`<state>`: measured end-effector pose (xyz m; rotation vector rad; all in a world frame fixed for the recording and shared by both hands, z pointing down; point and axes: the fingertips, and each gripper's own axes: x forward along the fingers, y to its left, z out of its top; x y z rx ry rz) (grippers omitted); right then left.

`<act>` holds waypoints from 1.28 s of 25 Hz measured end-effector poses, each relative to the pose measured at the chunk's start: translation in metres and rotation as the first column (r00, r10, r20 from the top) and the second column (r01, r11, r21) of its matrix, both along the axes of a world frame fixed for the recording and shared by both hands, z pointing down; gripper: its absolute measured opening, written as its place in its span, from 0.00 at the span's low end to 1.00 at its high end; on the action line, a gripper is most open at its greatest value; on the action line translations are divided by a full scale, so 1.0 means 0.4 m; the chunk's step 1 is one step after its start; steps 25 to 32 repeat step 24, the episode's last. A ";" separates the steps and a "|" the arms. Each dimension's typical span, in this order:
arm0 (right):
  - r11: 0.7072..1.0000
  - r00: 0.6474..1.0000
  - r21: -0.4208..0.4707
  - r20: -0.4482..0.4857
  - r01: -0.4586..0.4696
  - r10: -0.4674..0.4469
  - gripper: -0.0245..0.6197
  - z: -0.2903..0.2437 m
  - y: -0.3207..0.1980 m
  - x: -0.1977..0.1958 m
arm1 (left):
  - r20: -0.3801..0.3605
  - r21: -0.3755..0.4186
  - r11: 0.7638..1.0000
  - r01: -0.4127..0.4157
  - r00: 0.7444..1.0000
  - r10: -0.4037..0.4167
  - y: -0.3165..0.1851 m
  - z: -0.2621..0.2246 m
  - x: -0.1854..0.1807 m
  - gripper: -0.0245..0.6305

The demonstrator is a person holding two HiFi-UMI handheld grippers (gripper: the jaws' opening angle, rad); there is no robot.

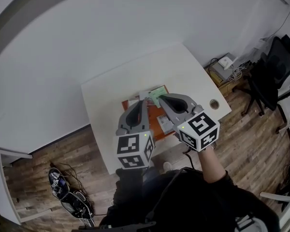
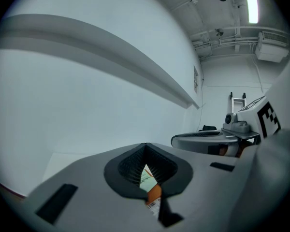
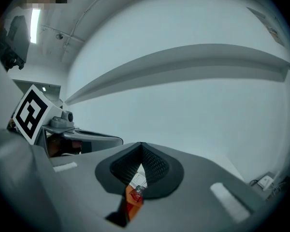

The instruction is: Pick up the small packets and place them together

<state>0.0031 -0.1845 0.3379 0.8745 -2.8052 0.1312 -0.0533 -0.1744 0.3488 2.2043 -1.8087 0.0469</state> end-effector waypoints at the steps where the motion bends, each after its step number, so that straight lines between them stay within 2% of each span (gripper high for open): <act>1: 1.000 1.000 0.002 -0.001 0.000 0.000 0.04 -0.001 0.001 -0.001 | 0.001 0.000 1.000 -0.001 1.000 0.001 0.000 0.000 -0.001 0.04; 32: 1.000 1.000 0.021 -0.006 -0.017 0.017 0.04 -0.006 -0.009 0.005 | 0.011 0.004 1.000 -0.015 1.000 0.015 0.001 -0.005 -0.006 0.04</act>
